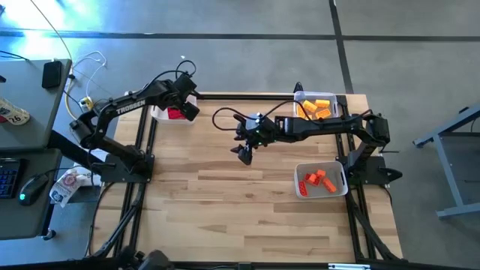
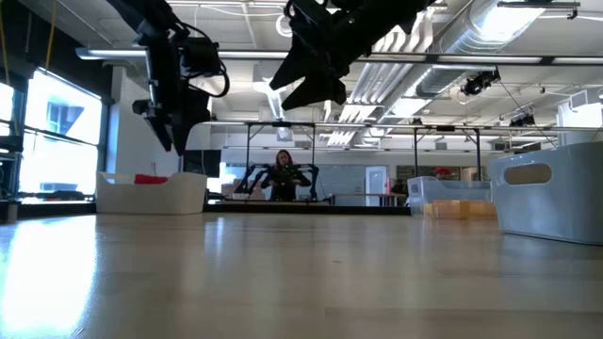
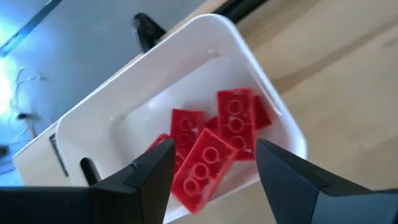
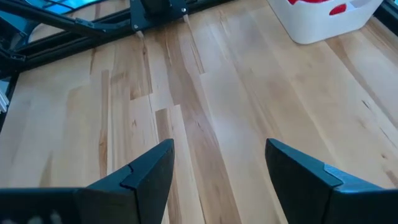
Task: Sort & place blocks by color
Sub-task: Return to Home Position
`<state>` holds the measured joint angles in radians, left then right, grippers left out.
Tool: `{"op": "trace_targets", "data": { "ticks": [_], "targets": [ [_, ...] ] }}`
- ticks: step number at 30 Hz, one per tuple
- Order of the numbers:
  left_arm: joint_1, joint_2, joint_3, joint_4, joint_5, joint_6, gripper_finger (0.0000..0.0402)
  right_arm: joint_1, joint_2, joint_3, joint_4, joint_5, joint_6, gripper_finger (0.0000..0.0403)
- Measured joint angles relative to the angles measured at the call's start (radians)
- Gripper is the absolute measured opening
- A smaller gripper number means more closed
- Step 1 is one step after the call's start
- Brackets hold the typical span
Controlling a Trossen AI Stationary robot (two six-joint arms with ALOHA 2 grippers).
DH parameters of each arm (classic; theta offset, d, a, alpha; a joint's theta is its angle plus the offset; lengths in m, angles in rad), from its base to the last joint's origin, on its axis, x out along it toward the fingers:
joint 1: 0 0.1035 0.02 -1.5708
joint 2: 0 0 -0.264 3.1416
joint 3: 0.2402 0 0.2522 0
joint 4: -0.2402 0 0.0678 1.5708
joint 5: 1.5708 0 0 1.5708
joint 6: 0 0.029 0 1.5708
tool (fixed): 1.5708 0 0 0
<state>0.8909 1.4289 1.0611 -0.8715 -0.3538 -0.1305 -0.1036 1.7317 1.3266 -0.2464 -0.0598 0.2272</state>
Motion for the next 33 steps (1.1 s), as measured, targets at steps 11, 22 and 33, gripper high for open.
{"op": "trace_targets", "data": {
  "ticks": [11,22,33],
  "targets": [
    [-0.087,-0.166,0.000,0.025,0.194,0.006,0.0205,0.000,0.000,0.000,-0.063,-0.060,-0.034,0.0238],
    [-0.380,-0.373,-0.076,0.265,0.200,-0.007,0.0205,-0.017,-0.132,0.000,-0.212,0.064,-0.131,0.0238],
    [-0.600,-0.534,-0.412,0.578,0.213,-0.046,0.0205,-0.016,-0.332,0.001,-0.407,0.287,-0.141,0.0238]
  ]
}}
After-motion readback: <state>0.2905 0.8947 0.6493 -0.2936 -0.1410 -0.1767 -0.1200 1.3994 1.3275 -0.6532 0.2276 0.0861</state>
